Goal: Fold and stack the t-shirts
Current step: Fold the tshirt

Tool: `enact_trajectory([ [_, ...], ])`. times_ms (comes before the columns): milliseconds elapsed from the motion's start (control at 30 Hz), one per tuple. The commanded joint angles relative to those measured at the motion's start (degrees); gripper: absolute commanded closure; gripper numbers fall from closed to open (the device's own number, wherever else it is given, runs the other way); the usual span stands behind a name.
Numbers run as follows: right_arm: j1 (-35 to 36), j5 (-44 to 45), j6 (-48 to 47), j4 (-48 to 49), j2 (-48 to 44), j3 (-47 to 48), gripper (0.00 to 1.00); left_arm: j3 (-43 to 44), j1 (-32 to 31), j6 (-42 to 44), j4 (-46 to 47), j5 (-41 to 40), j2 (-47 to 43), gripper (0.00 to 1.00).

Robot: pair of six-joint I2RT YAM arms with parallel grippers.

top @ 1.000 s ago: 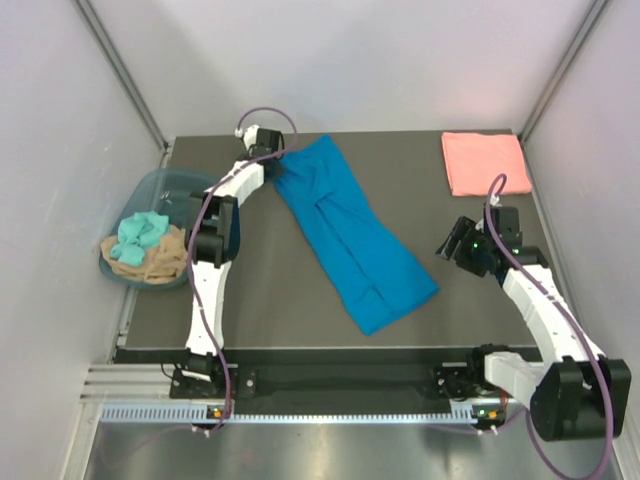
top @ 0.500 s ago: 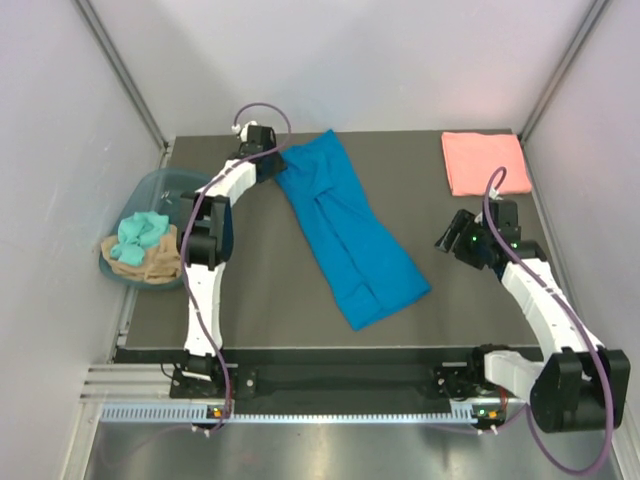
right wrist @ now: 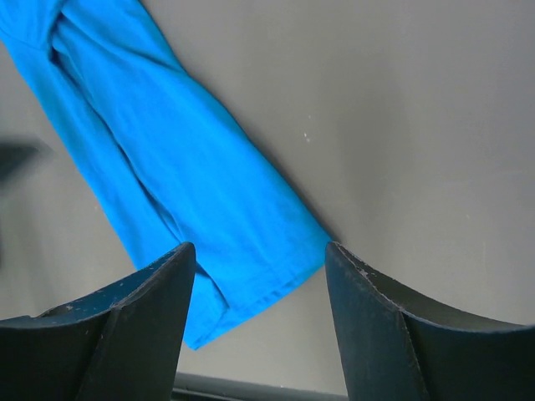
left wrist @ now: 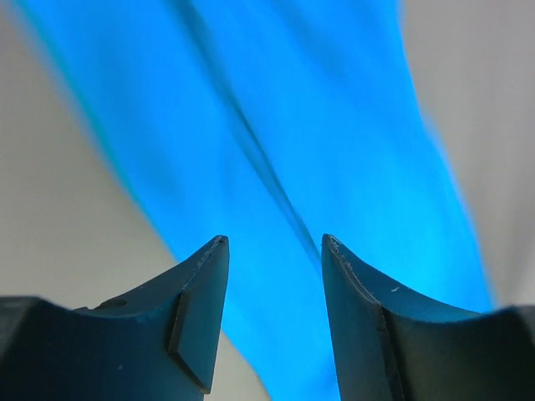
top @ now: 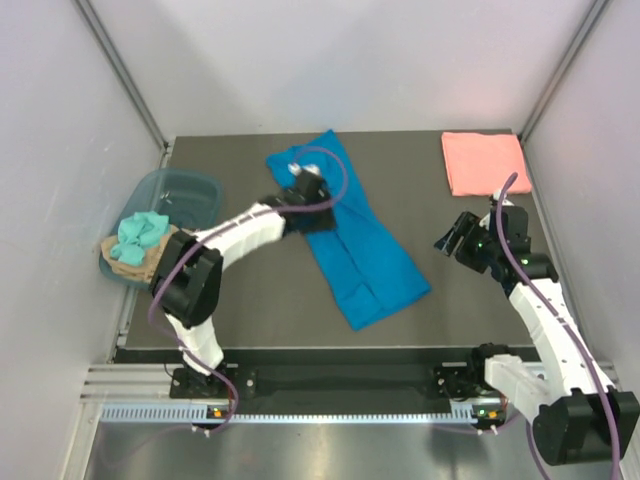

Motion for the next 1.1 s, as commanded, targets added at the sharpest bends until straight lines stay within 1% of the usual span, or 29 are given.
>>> enact_trajectory([
  [0, 0.5, -1.4, -1.7, -2.5, -2.4, 2.6, 0.36, -7.9, -9.0, -5.0, -3.0, 2.5, -5.3, 0.48],
  [33, 0.5, -1.5, -1.9, -2.8, -2.8, 2.7, 0.36, -10.7, -13.2, -6.7, -3.5, 2.1, -6.1, 0.48],
  [100, 0.5, -1.5, -2.4, -3.7, -3.9, 3.1, 0.36, -14.0, -17.4, -10.6, -3.1, 1.2, -8.7, 0.5],
  [133, 0.6, -1.6, -2.4, -4.0, -4.3, 3.1, 0.36, -16.8, -20.6, -14.2, -3.2, 0.7, -9.6, 0.5],
  [200, 0.5, -2.2, -2.5, -4.5, -5.3, 2.8, 0.36, -19.3, -23.6, -17.5, -3.0, -1.1, -12.7, 0.51],
  [233, 0.5, -2.4, -2.5, -4.6, -5.5, 2.7, 0.36, -20.8, -26.4, -19.8, -3.3, -3.4, -13.4, 0.51],
  [333, 0.5, -3.1, -2.4, -4.9, -6.6, 1.9, 0.36, -21.5, -30.9, -23.6, -5.4, -7.4, -14.7, 0.51],
  [433, 0.5, -3.6, -2.2, -5.0, -7.6, 1.7, 0.36, -22.0, -33.6, -26.8, -5.5, -7.8, -14.1, 0.53],
  [500, 0.5, -3.6, -2.2, -5.4, -8.3, 1.9, 0.36, -22.0, -35.0, -28.3, -5.3, -8.6, -13.2, 0.54],
  [700, 0.5, -3.4, -3.0, -7.1, -10.0, 2.7, 0.36, -20.9, -36.2, -29.9, -6.0, -9.4, -10.3, 0.56],
  [933, 0.5, -3.2, -3.1, -7.6, -11.5, 1.8, 0.36, -20.3, -36.4, -30.7, -6.5, -11.3, -8.5, 0.56],
  [1067, 0.5, -3.2, -3.1, -7.8, -11.7, 2.0, 0.36, -19.9, -36.8, -30.4, -6.6, -12.0, -7.6, 0.58],
])
